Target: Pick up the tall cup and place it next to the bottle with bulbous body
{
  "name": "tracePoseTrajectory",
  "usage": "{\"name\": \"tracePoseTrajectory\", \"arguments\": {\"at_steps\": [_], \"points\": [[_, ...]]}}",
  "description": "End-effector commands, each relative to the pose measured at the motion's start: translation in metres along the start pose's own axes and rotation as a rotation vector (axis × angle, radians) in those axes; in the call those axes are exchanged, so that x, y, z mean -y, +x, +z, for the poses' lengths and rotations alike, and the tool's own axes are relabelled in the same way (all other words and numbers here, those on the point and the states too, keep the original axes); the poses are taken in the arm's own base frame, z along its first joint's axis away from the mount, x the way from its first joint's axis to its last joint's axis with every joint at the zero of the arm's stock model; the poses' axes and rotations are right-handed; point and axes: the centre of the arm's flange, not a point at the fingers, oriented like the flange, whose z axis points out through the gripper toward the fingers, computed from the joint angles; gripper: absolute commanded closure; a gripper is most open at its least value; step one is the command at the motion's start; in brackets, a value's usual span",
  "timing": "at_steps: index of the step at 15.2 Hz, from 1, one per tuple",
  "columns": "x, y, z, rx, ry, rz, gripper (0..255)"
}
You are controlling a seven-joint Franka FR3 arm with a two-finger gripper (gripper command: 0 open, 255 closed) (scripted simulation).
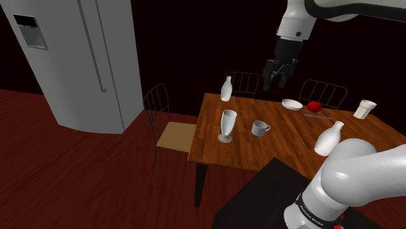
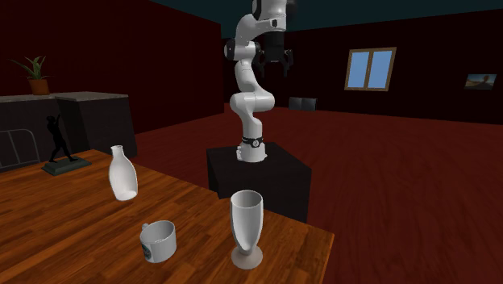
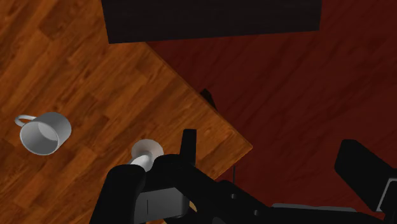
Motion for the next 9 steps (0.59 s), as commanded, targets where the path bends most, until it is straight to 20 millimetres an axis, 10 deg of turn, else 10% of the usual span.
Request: {"name": "tracePoseTrajectory", "arguments": {"at_steps": [1, 9], "points": [[0.000, 0.000, 0.000, 0.000, 0.000, 0.000, 0], [-0.028, 0.074, 0.071, 0.003, -0.009, 0.005, 0]]}}
